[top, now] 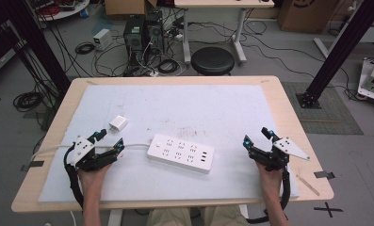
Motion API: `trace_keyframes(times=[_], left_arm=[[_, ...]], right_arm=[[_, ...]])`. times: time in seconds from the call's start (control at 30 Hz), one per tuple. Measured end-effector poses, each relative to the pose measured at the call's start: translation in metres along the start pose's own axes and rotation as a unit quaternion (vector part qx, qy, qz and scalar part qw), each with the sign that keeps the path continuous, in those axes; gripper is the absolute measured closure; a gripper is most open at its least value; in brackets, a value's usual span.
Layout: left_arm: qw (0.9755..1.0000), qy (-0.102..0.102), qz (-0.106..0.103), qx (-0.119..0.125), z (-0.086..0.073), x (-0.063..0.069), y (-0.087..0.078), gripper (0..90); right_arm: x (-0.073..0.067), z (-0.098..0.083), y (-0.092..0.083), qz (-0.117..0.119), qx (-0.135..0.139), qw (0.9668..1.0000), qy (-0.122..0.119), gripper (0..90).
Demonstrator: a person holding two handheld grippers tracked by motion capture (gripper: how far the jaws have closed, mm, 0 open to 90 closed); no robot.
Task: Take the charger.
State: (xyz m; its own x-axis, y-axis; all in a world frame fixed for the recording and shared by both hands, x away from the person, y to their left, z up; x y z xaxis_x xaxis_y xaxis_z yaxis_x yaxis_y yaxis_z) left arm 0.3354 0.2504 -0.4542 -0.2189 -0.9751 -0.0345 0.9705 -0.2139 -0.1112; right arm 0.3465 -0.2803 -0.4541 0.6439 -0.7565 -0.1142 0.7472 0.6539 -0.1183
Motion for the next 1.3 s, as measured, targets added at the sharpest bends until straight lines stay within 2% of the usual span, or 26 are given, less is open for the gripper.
trace_keyframes(times=[0.13, 0.27, 0.33, 0.4, 0.47, 0.5, 0.57, 0.73, 0.77, 0.9, 1.07, 1.27, 1.3], left_arm=[[1.0000, 0.003, 0.005, -0.003, -0.001, 0.000, 0.001, 23.7], [0.9999, 0.004, 0.010, -0.005, -0.001, 0.000, 0.001, 23.7], [0.9999, 0.004, 0.011, -0.005, -0.001, 0.000, 0.001, 23.7], [0.9999, 0.004, 0.012, -0.007, -0.002, 0.001, 0.001, 23.7], [0.9999, 0.006, 0.011, -0.010, -0.003, 0.001, 0.002, 23.7], [0.9998, 0.009, 0.010, -0.013, -0.003, 0.001, 0.002, 23.7], [0.9999, 0.009, 0.010, -0.011, -0.003, 0.002, 0.002, 23.7], [0.9999, 0.011, 0.009, -0.009, -0.003, 0.002, 0.002, 23.7], [0.9998, 0.011, 0.011, -0.009, -0.003, 0.002, 0.002, 23.7], [0.9998, 0.011, 0.012, -0.007, -0.003, 0.002, 0.002, 23.7], [0.9998, 0.010, 0.015, -0.009, -0.003, 0.001, 0.002, 23.7], [0.9996, 0.006, 0.020, -0.017, -0.003, 0.001, 0.003, 21.6], [0.9995, 0.009, 0.021, -0.021, -0.003, 0.001, 0.004, 21.6]], right_arm=[[-0.001, 0.002, 0.000, -0.003, 0.005, 0.9999, -0.011, 20.5], [-0.002, 0.003, 0.000, 0.002, 0.005, 1.0000, -0.004, 20.5], [-0.002, 0.003, 0.001, 0.004, 0.006, 0.9999, -0.009, 20.5], [-0.003, 0.002, 0.005, 0.009, -0.011, 0.9998, -0.014, 20.5], [-0.004, 0.001, 0.006, 0.006, -0.015, 0.9998, -0.015, 20.5], [-0.002, -0.002, 0.008, -0.005, -0.029, 0.9995, -0.011, 20.4], [0.000, -0.003, 0.009, -0.007, -0.034, 0.9994, -0.001, 20.5], [-0.001, -0.004, 0.010, -0.011, -0.037, 0.9993, -0.003, 20.5], [-0.002, -0.004, 0.010, -0.013, -0.041, 0.9990, -0.011, 20.5], [-0.003, -0.004, 0.010, -0.011, -0.041, 0.9989, -0.019, 20.5], [-0.004, -0.004, 0.011, -0.012, -0.043, 0.9988, -0.021, 20.5], [-0.003, -0.004, 0.011, -0.016, -0.044, 0.9989, -0.010, 20.5], [-0.002, -0.004, 0.011, -0.015, -0.044, 0.9988, -0.016, 20.5]])
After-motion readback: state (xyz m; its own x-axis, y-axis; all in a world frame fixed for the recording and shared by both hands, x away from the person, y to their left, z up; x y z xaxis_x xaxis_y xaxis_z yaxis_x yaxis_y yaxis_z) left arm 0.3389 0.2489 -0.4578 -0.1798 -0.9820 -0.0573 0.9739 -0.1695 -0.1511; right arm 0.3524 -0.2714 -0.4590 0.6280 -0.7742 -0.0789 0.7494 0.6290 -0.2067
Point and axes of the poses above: each handheld gripper's, and its own axes: y roughly forward along the jaws, z roughly out of its top, x roughly to its right, the point moved 4 cm from there along y, roughly forward along the jaws, and after that the axes turned 15 degrees about z, right-handed, at the moved point
